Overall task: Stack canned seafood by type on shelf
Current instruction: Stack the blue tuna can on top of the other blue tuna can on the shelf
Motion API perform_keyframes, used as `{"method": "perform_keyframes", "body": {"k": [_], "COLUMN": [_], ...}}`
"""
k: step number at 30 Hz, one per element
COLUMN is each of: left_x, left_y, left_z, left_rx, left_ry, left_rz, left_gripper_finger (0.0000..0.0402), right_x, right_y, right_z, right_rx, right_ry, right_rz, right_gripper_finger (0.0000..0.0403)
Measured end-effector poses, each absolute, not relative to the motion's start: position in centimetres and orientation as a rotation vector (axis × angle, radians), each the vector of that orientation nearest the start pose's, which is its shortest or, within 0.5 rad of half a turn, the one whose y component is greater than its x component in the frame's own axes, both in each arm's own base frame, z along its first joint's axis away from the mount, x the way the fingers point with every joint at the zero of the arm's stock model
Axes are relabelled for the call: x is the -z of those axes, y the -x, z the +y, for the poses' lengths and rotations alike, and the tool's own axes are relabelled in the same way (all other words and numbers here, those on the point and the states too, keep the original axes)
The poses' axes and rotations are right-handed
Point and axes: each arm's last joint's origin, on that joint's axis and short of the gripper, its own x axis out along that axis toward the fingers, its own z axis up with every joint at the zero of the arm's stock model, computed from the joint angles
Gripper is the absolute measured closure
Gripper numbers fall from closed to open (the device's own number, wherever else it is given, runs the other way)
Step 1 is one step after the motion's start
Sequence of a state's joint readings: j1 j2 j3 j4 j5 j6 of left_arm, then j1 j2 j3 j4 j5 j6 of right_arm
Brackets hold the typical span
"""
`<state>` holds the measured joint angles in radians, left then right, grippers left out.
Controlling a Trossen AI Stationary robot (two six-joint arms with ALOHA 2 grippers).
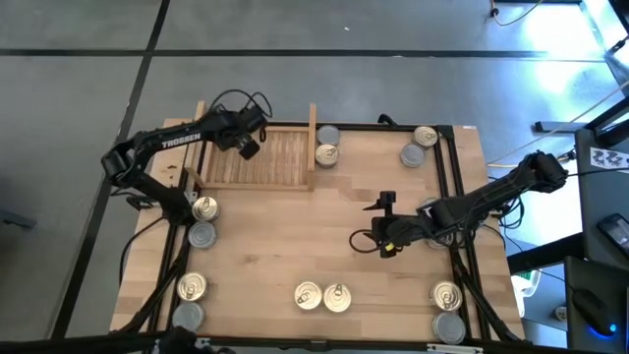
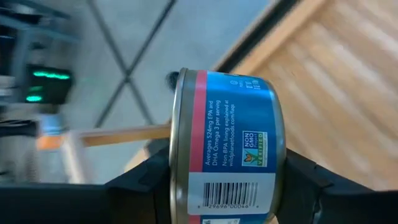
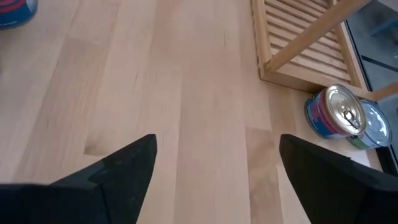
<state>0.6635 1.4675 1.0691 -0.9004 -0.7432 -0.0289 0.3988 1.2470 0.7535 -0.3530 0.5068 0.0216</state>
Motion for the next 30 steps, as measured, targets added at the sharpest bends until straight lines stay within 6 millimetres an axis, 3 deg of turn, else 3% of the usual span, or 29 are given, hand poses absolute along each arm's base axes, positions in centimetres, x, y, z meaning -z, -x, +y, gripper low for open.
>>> {"method": "perform_keyframes", "body": {"k": [6, 16, 24, 30], "left_x": [-22.5, -17.8, -15.9, -15.7], "left_y": [-20.1, -20.3, -19.4, -19.0], "left_z": [18.7, 20.7, 22.4, 22.8], "left_rx": [-1.264, -1.293, -1.315, -1.329], "left_ry": [-0.145, -0.224, -0.182, -0.152], "left_rz": [1.496, 1.737, 1.817, 1.822], "left_gripper_finger": [0.0206, 0.0206, 0.0206, 0.0206], "right_x": [-22.0, -22.0, -22.0, -22.0], "right_y": [-22.9, -22.9, -22.9, -22.9], "right_z": [8.1, 8.1, 8.1, 8.1], "right_rx": [0.122, 0.129, 0.129, 0.129], "right_ry": [0.344, 0.328, 0.328, 0.328], "right_rz": [0.762, 0.759, 0.761, 0.761], "right_gripper_finger": [0.0063, 0.0063, 0.0063, 0.0063]}}
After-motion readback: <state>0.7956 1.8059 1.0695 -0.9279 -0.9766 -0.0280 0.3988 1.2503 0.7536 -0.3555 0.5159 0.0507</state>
